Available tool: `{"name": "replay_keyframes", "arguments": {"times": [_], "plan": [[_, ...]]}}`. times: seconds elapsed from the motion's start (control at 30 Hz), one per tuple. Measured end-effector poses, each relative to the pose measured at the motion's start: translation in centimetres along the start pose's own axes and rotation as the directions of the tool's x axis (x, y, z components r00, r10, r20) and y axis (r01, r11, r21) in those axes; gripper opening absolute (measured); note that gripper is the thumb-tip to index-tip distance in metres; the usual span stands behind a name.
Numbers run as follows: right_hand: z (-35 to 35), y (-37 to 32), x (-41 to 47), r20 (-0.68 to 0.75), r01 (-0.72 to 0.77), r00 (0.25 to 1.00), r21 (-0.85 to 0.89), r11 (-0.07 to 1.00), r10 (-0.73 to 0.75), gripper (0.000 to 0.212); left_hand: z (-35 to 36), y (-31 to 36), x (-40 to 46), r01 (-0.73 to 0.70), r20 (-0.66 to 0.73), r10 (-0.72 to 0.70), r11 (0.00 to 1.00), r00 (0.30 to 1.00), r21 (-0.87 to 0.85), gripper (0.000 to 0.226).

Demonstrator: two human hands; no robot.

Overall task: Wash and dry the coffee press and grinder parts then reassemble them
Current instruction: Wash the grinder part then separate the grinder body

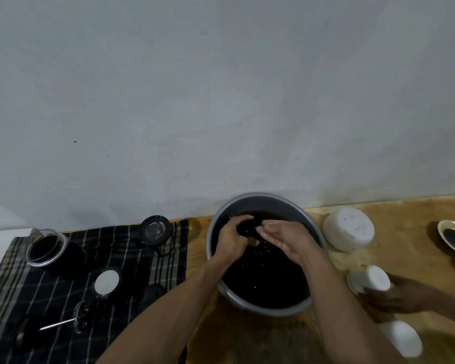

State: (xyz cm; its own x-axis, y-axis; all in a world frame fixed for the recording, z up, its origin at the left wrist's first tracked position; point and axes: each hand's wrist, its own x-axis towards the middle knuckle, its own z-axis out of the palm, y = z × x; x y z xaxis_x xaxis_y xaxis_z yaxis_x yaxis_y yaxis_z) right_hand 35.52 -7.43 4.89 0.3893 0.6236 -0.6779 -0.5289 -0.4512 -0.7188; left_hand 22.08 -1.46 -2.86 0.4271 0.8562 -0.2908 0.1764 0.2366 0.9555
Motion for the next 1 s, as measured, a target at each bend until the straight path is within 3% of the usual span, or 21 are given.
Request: {"name": "replay_keyframes", "arguments": {"times": [0.13,0.23,0.33,0.43,0.5,0.57,0.7,0.83,0.9,1.0], "plan": [[-1.7,1.9,0.4,-0.215,-0.086,0.976,-0.204,0.975,0.041,0.021,-0.2,-0.4,0.4,0.021,-0.022,-0.021,1.0,1.0,-0.011,0.069],[-3.3,4.1,-0.2,-0.304,-0.152,0.951,-0.292,0.944,0.059,0.031,-0.2,-0.1,0.6,0.148,-0.063,-0.158,0.98,0.986,-0.131,0.055],[-3.6,4.9,-0.4,-0.273,-0.182,0.948,-0.048,0.982,0.162,0.037,-0.1,0.3,1.2,0.375,-0.016,-0.399,0.875,0.917,-0.308,0.047],[-2.9,3.6,-0.5,-0.057,-0.206,0.972,0.248,0.947,0.227,0.037,0.0,0.7,1.3,0.526,0.095,-0.546,0.725,0.833,-0.445,0.037],[-1.9,2.0,-0.9,0.081,-0.163,0.986,0.231,0.959,0.148,0.036,0.1,0.7,1.2,0.556,0.147,-0.557,0.697,0.818,-0.453,0.035],[-0.8,0.4,-1.2,0.103,-0.098,0.991,0.107,0.989,0.087,0.036,0.2,0.6,1.2,0.559,0.175,-0.546,0.693,0.82,-0.456,0.041],[-0.6,-0.4,-0.2,-0.075,-0.019,0.997,-0.197,0.98,0.004,0.033,0.1,0.3,1.5,0.553,0.179,-0.537,0.696,0.824,-0.459,0.05],[-2.1,1.8,0.1,-0.254,-0.07,0.967,-0.284,0.956,-0.005,0.021,-0.4,0.6,1.2,0.566,0.198,-0.542,0.689,0.817,-0.452,0.037],[-2.4,3.3,-0.3,-0.285,-0.114,0.957,-0.239,0.964,0.043,0.013,-0.7,0.6,1.3,0.572,0.205,-0.544,0.689,0.814,-0.445,0.036],[-2.3,4.2,-0.4,-0.203,-0.224,0.952,0.057,0.973,0.231,0.022,-0.6,0.7,1.3,0.567,0.176,-0.552,0.699,0.815,-0.436,0.036]]}}
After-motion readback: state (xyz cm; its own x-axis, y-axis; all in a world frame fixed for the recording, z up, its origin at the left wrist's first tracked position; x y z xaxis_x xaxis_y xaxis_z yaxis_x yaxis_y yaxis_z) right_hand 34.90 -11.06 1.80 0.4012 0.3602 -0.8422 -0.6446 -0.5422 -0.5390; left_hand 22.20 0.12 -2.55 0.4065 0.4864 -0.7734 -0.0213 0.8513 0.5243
